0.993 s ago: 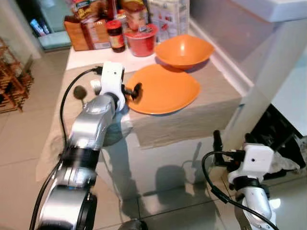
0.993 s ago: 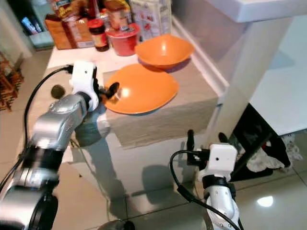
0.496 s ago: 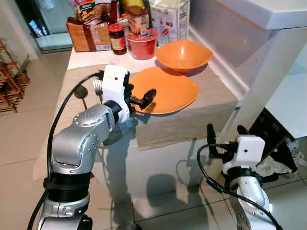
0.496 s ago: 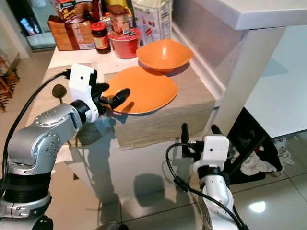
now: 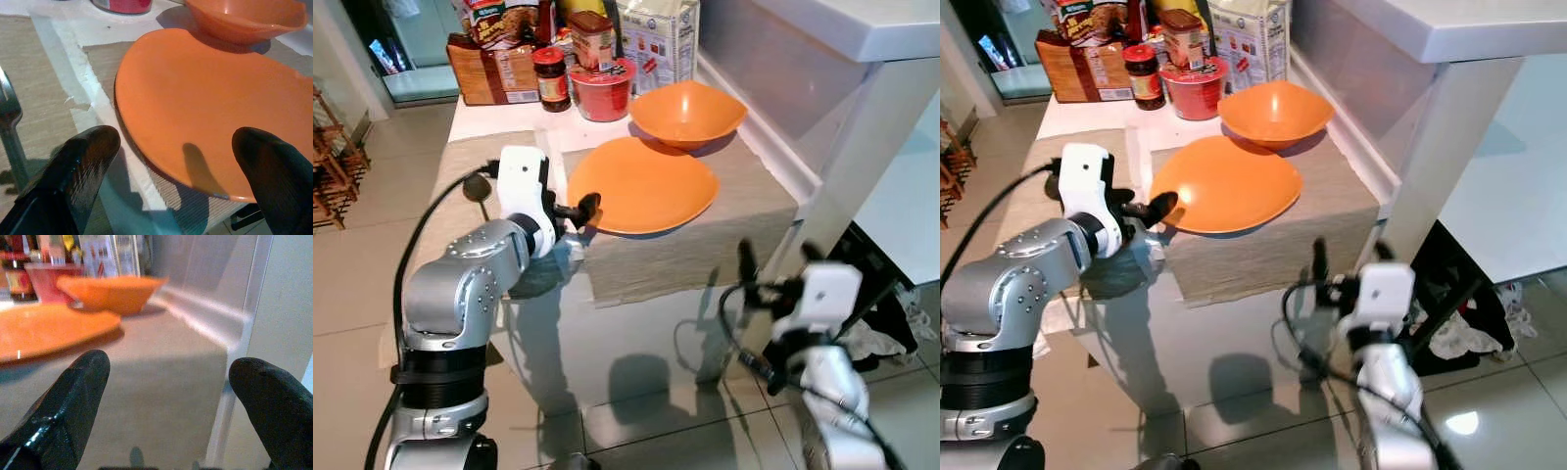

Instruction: Setting the table

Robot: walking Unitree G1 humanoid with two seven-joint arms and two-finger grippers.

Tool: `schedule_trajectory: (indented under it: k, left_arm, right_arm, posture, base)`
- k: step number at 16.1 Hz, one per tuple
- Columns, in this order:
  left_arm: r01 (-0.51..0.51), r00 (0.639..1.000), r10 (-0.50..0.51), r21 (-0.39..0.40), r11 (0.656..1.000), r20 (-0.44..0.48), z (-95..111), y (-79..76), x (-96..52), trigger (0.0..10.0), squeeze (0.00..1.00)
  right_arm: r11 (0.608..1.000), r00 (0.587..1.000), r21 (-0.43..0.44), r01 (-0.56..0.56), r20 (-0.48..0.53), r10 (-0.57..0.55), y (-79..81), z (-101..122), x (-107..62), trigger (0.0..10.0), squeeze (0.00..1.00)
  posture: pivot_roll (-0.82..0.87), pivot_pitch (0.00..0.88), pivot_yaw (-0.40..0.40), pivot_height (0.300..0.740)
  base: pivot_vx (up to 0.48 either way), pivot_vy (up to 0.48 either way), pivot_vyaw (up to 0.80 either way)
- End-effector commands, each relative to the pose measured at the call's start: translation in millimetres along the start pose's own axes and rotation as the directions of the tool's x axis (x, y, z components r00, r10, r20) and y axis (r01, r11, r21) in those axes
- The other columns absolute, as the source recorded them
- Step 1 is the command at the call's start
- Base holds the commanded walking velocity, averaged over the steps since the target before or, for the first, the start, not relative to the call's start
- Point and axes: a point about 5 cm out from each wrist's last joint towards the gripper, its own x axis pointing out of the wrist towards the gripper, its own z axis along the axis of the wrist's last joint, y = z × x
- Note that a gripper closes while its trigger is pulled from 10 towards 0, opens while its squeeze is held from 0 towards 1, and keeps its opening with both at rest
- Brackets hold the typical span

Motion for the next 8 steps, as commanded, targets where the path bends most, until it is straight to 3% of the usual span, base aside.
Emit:
schedule_trajectory:
  k: [1,3,4,8]
  left_arm:
    - [-0.031,0.999,0.03,-0.033,0.999,-0.038,-4.6,4.9,0.2,10.0,0.0]
    - [-0.048,0.997,0.042,-0.089,0.995,-0.072,-7.3,7.9,-1.5,10.0,0.0]
    - [-0.032,0.997,0.02,-0.153,0.988,-0.077,-3.5,6.2,-6.9,10.0,0.0]
    - [0.006,0.996,-0.032,-0.282,0.959,-0.089,-1.1,-3.3,-9.8,10.0,0.0]
  right_arm:
    - [1.0,1.0,0.007,0.004,0.016,-0.004,-3.2,4.4,1.6,10.0,0.0]
    - [1.0,1.0,0.001,0.005,0.01,-0.005,-5.2,2.2,1.1,10.0,0.0]
    - [1.0,1.0,-0.002,0.004,0.002,-0.004,-5.5,-0.1,0.2,10.0,0.0]
    - [1.0,1.0,0.004,-0.012,-0.013,0.012,-1.7,-4.1,-0.1,10.0,0.0]
  posture:
    - [0.04,0.0,0.042,0.74]
    - [0.05,0.0,0.037,0.74]
    - [0.05,0.0,0.034,0.74]
    - [0.06,0.0,0.026,0.74]
  base:
    - [0.0,0.0,0.0]
    - [0.0,0.0,0.0]
    - [0.0,0.0,0.0]
    - [0.0,0.0,0.0]
